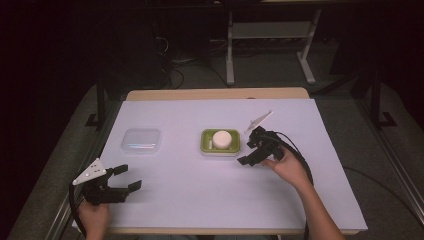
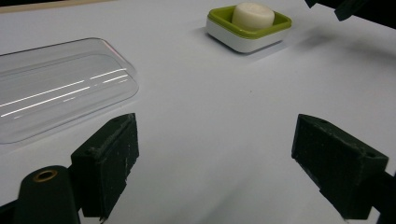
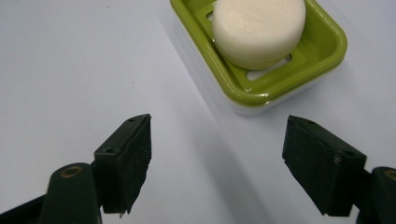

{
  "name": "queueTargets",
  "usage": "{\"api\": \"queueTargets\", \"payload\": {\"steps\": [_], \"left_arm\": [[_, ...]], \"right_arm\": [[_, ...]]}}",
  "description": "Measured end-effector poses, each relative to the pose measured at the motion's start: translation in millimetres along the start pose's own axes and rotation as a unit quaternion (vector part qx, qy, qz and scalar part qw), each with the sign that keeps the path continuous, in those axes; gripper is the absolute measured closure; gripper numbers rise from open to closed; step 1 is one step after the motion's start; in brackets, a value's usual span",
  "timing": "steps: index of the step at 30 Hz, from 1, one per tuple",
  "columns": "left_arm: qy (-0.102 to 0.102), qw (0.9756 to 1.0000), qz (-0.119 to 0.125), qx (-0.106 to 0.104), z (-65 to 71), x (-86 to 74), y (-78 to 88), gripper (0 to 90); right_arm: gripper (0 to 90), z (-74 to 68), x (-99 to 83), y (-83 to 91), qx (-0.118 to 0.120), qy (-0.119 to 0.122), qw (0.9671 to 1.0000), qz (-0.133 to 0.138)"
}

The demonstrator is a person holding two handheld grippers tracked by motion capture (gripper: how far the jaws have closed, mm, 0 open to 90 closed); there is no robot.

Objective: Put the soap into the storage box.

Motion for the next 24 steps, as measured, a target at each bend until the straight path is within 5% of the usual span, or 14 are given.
{"api": "queueTargets", "payload": {"steps": [24], "left_arm": [[0.0, 1.0, 0.0, -0.001, 1.0, -0.6, -1.8, 14.5]], "right_arm": [[23.4, -8.2, -37.0, 22.2, -0.009, -0.016, 0.9997, 0.013]]}}
Point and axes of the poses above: each handheld gripper's, and its own axes: y roughly backward along the jaws, x roughly out of its top, z roughly to its right, the point moved 8 cm from there along -y, roughly forward along the jaws, and after that the axes turned 6 degrees about z, right-handed, at the moved point
